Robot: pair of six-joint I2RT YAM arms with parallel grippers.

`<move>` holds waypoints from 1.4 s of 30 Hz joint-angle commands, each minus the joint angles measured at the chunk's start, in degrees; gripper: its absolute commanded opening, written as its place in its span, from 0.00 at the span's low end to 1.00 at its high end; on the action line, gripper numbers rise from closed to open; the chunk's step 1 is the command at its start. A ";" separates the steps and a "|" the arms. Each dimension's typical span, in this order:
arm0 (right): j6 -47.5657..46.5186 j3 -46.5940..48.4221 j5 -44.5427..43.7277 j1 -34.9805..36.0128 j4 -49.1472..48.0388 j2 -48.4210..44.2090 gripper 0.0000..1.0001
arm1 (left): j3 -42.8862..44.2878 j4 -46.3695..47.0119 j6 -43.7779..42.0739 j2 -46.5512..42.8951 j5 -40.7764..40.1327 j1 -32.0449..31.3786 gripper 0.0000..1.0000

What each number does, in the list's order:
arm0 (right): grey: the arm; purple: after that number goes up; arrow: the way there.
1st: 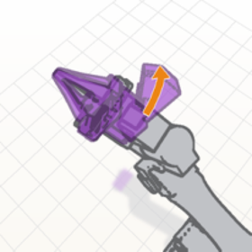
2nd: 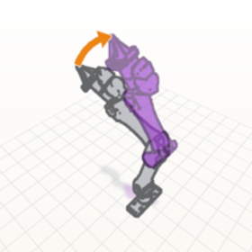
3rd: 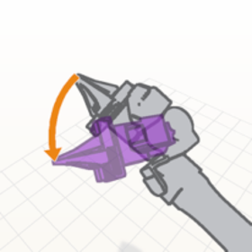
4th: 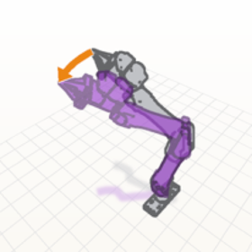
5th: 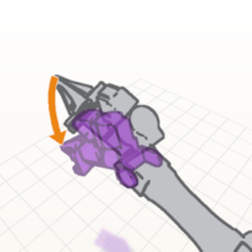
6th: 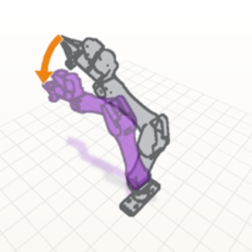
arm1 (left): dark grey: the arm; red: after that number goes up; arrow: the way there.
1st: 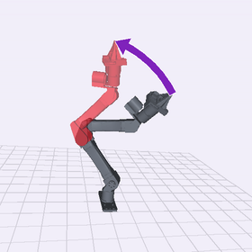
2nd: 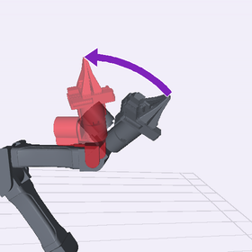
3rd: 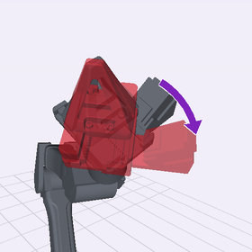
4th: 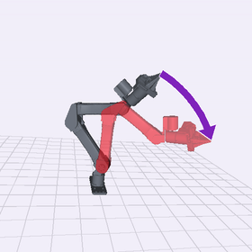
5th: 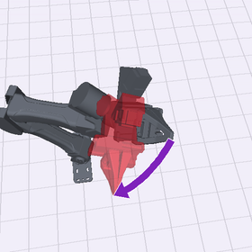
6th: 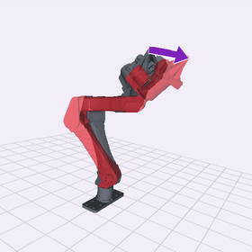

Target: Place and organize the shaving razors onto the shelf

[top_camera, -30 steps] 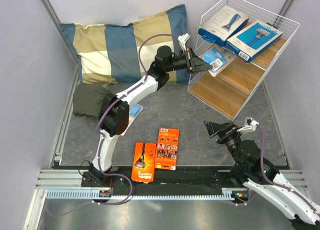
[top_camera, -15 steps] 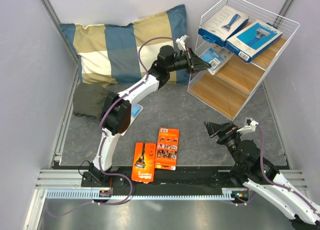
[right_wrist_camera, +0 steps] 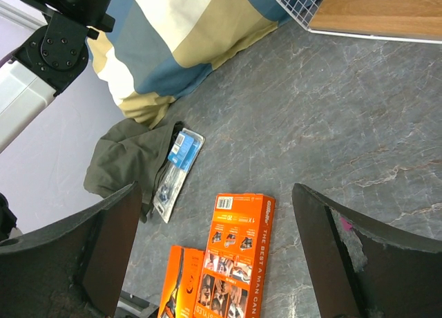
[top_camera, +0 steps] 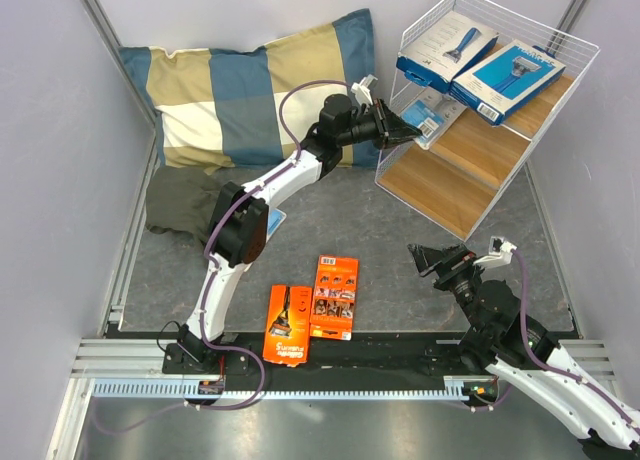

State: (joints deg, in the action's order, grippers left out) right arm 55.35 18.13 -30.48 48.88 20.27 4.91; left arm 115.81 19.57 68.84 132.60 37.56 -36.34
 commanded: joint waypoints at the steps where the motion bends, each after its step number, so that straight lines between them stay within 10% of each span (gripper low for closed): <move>1: 0.37 0.59 -0.46 -0.02 0.21 -0.78 0.98 | 2.58 1.52 1.56 0.38 -1.26 0.13 0.25; 42: 1.07 -0.55 0.68 -0.02 0.47 -1.30 0.98 | -8.57 -3.94 -13.73 -12.44 -0.91 -1.81 0.77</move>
State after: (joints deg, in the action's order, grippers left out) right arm 56.21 18.04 -30.28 48.88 20.71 4.16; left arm 109.38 9.72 58.00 126.67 36.21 -37.74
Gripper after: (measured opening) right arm 0.982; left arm 0.759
